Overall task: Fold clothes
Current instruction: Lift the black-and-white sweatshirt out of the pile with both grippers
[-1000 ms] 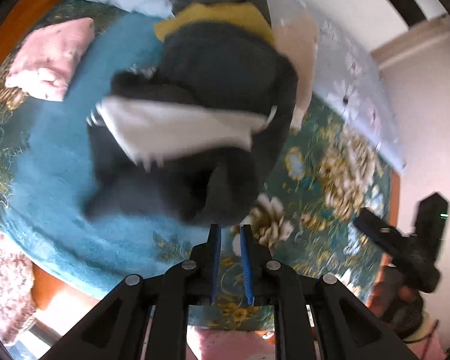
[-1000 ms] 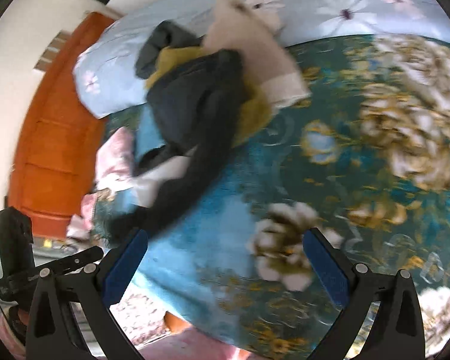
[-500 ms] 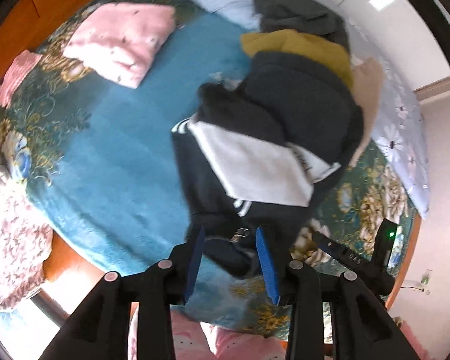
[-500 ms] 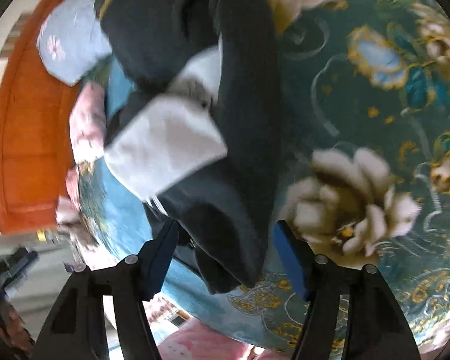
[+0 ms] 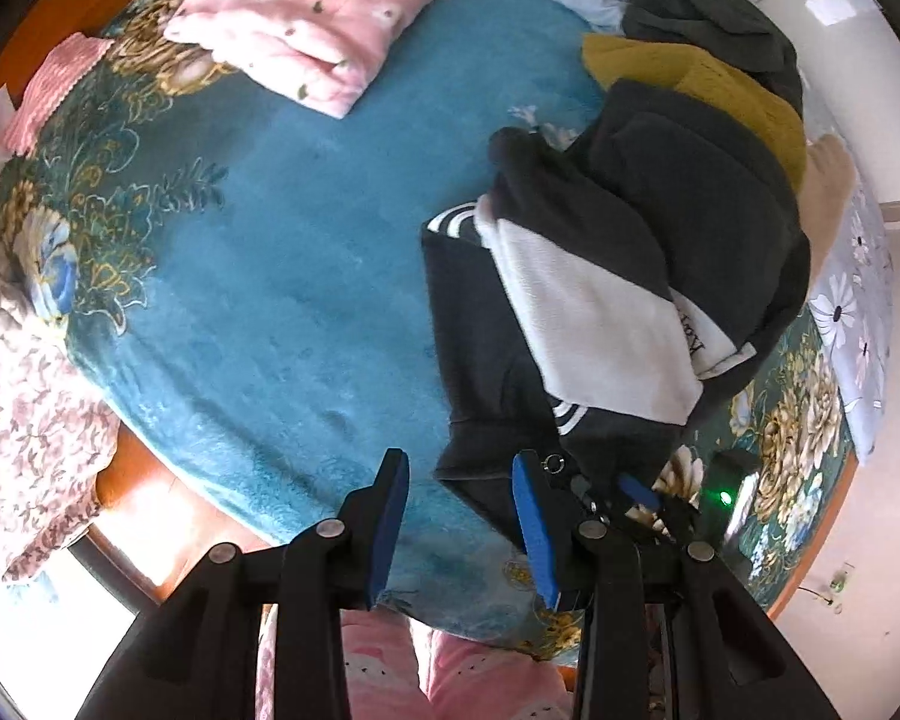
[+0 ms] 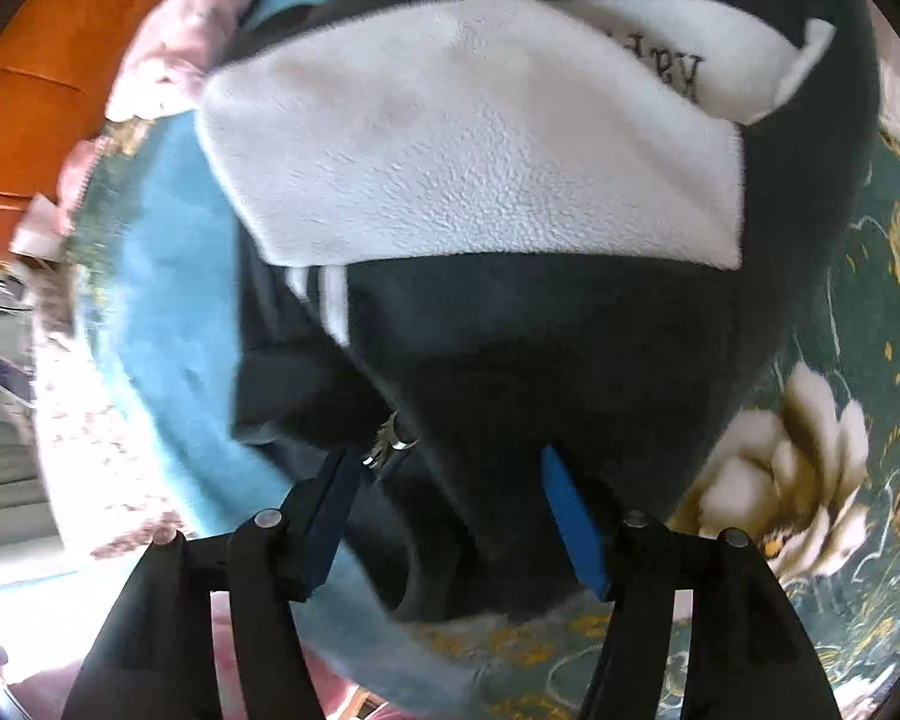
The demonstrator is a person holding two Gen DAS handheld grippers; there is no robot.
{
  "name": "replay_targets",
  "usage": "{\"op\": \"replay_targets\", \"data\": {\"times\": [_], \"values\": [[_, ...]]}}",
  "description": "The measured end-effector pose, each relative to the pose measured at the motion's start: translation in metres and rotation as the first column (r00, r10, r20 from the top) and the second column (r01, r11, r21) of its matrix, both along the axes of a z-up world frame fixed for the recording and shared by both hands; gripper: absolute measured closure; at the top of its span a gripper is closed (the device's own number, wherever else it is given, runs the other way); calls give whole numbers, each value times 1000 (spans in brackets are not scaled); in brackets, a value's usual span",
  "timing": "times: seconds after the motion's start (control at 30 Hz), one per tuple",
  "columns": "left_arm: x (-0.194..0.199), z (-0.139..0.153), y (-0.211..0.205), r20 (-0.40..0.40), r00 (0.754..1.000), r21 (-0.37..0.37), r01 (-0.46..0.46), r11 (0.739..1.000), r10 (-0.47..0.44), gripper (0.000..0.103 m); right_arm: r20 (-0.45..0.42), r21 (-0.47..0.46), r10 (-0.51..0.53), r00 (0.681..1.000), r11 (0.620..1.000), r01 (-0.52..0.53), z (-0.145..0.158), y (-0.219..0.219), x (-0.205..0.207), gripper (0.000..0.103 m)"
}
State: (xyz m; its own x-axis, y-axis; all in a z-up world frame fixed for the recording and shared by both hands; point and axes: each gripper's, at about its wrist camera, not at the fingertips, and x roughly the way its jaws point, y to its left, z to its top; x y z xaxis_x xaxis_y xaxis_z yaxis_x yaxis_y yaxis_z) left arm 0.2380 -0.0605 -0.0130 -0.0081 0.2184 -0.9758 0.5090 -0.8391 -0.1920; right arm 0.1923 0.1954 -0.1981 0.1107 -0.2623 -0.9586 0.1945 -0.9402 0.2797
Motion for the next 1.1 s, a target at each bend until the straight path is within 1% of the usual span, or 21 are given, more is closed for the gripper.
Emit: {"op": "replay_targets", "data": {"times": [0.07, 0.1, 0.13, 0.17, 0.2, 0.23, 0.33, 0.43, 0.5, 0.57, 0.6, 0.7, 0.73, 0.83, 0.9, 1.0, 1.03, 1.07, 1.1], "values": [[5, 0, -4, 12, 1000, -12, -2, 1000, 2, 63, 11, 55, 15, 1000, 998, -16, -10, -5, 0, 39], [8, -1, -7, 21, 1000, -18, -7, 1000, 7, 63, 10, 77, 24, 1000, 997, -24, -14, -7, 1, 41], [11, -1, -9, 29, 999, -23, -14, 1000, 14, 63, 8, 114, 33, 999, 993, -34, -16, -9, 2, 47], [14, -2, -11, 33, 999, -24, -24, 999, 25, 63, 7, 141, 34, 999, 989, -34, -16, -10, 2, 67], [16, -3, -13, 37, 999, -23, -36, 999, 37, 63, 5, 164, 27, 1000, 986, -27, -15, -8, 2, 91], [18, -3, -14, 38, 998, -19, -48, 999, 49, 63, 3, 171, 2, 1000, 985, -2, -12, -1, 0, 94], [15, -1, -10, 26, 998, 1, -57, 998, 57, 63, -29, 123, -117, 993, 985, 120, 12, 35, -4, 95], [5, 0, 10, 2, 1000, 24, -23, 999, 23, 63, -127, 83, -225, 966, 968, 236, 55, 86, -10, 96], [-3, 0, 27, -9, 1000, 41, 10, 999, -10, 63, -205, 71, -282, 937, 951, 301, 87, 120, -17, 96], [-12, 1, 47, -20, 998, 60, 54, 997, -52, 63, -298, 77, -322, 899, 930, 358, 122, 157, -32, 97], [-16, 1, 59, -26, 997, 69, 79, 994, -78, 63, -335, 77, -338, 879, 920, 383, 136, 168, -44, 99], [-23, 6, 85, -49, 990, 84, 138, 987, -134, 63, -429, 67, -382, 819, 890, 450, 173, 197, -77, 99], [-26, 8, 93, -57, 986, 85, 160, 983, -156, 63, -455, 64, -384, 803, 886, 459, 186, 207, -87, 99], [-32, 10, 112, -68, 979, 90, 199, 976, -193, 62, -479, 26, -374, 794, 898, 439, 200, 215, -110, 99], [-37, 7, 121, -62, 981, 124, 190, 974, -183, 62, -428, 15, -359, 830, 915, 403, 182, 209, -106, 99], [-48, -3, 135, -29, 994, 246, 113, 963, -109, 60, -349, -6, -329, 877, 937, 349, 154, 201, -99, 98], [-53, -4, 142, -22, 995, 269, 99, 958, -97, 59, -323, -15, -325, 889, 941, 338, 145, 200, -96, 98], [-59, -6, 148, -19, 995, 276, 99, 956, -98, 59, -295, -29, -355, 887, 931, 363, 134, 205, -89, 96], [-65, -7, 155, -17, 993, 267, 119, 956, -119, 58, -267, -42, -385, 884, 921, 388, 124, 211, -82, 96]]}}
